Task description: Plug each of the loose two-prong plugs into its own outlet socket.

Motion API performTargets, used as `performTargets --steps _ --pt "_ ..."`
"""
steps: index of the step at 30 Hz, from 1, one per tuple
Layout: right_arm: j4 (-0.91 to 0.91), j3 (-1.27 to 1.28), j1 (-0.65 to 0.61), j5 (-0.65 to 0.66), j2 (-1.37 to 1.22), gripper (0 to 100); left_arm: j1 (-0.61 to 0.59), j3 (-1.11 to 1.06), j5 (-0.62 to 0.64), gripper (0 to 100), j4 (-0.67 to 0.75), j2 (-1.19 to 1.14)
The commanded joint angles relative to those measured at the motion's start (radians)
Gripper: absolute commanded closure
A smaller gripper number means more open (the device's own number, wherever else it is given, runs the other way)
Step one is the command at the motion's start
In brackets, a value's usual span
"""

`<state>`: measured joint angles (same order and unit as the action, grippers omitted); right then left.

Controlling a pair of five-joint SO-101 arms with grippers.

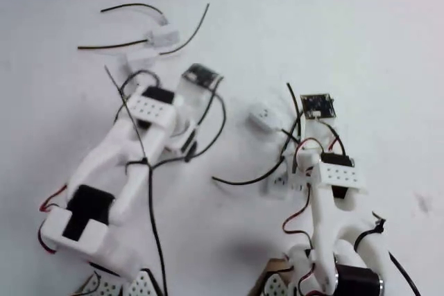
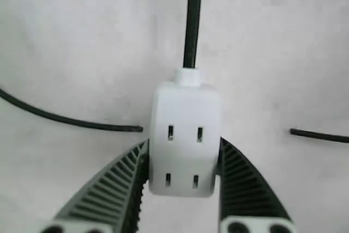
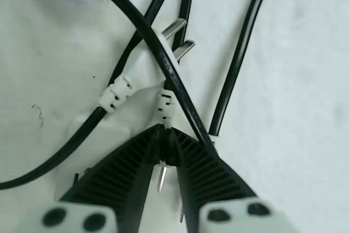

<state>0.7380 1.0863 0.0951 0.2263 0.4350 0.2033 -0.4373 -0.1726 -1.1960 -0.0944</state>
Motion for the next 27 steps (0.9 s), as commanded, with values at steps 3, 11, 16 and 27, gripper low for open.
performTargets --steps 3,11,16,27 --pt "-0.015 0.002 -0.002 -0.009 0.016 98.1 -0.033 -0.104 0.0 98 0.029 0.062" --pt "-0.007 0.002 -0.004 -0.008 0.016 98.1 -0.033 -0.143 0.002 79 0.08 0.068" --pt "-0.005 0.02 -0.025 0.049 0.024 98.1 -0.027 -0.147 0.002 68 0.084 0.071" --pt "0.102 -0.094 -0.021 0.068 0.027 98.1 -0.027 -0.453 0.048 68 0.301 0.479"
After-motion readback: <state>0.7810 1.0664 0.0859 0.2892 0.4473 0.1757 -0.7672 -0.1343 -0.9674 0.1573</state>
